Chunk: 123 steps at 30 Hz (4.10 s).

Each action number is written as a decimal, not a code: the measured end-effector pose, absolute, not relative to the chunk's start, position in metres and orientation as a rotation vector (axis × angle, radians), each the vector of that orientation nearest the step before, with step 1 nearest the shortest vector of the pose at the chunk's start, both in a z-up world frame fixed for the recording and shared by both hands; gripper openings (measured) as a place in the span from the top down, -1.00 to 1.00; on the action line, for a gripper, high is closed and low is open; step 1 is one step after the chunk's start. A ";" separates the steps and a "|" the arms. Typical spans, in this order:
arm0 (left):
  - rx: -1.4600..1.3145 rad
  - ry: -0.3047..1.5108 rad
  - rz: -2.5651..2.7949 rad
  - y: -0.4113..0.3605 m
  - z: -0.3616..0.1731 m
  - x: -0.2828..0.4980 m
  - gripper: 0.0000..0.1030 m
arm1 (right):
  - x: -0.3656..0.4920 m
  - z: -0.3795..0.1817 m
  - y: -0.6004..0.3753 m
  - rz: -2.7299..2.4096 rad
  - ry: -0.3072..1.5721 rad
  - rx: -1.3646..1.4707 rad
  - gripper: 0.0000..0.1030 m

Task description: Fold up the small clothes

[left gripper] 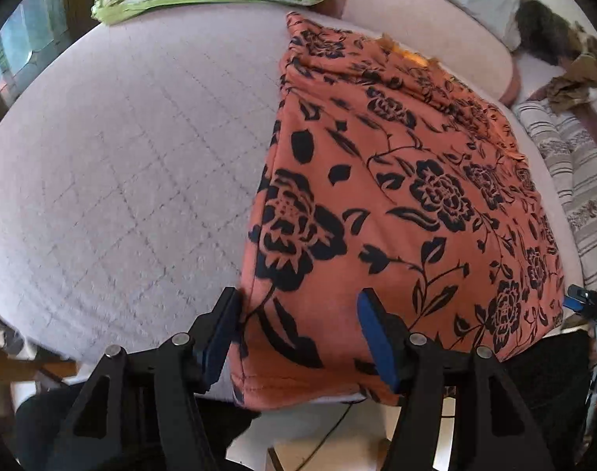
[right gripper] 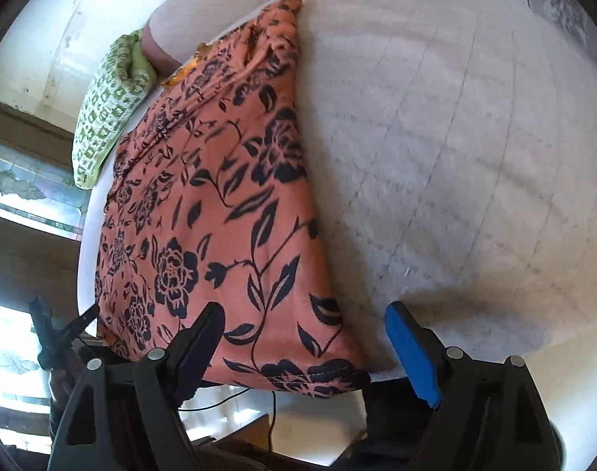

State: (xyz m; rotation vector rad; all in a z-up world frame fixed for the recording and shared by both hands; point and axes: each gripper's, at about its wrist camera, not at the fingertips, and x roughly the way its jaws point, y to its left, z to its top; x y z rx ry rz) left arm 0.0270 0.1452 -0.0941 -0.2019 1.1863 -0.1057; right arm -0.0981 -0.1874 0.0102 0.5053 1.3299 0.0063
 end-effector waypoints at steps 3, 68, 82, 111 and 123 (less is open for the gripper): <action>-0.236 1.162 -0.154 0.140 -0.086 0.015 -0.22 | -0.098 0.009 -0.178 0.037 1.346 0.503 -0.68; -0.407 1.278 -0.103 0.173 -0.101 0.015 0.88 | -0.112 0.017 -0.197 0.133 1.299 0.857 0.83; -0.411 0.937 -0.222 0.174 0.033 0.180 0.87 | 0.063 0.096 -0.223 0.333 0.937 0.948 0.83; -0.518 0.988 -0.024 0.242 -0.014 0.344 -0.49 | 0.212 0.013 -0.252 0.061 0.958 0.805 -0.83; -0.403 1.158 -0.137 0.183 -0.065 0.263 -0.48 | 0.162 -0.031 -0.199 0.082 1.170 0.552 -0.61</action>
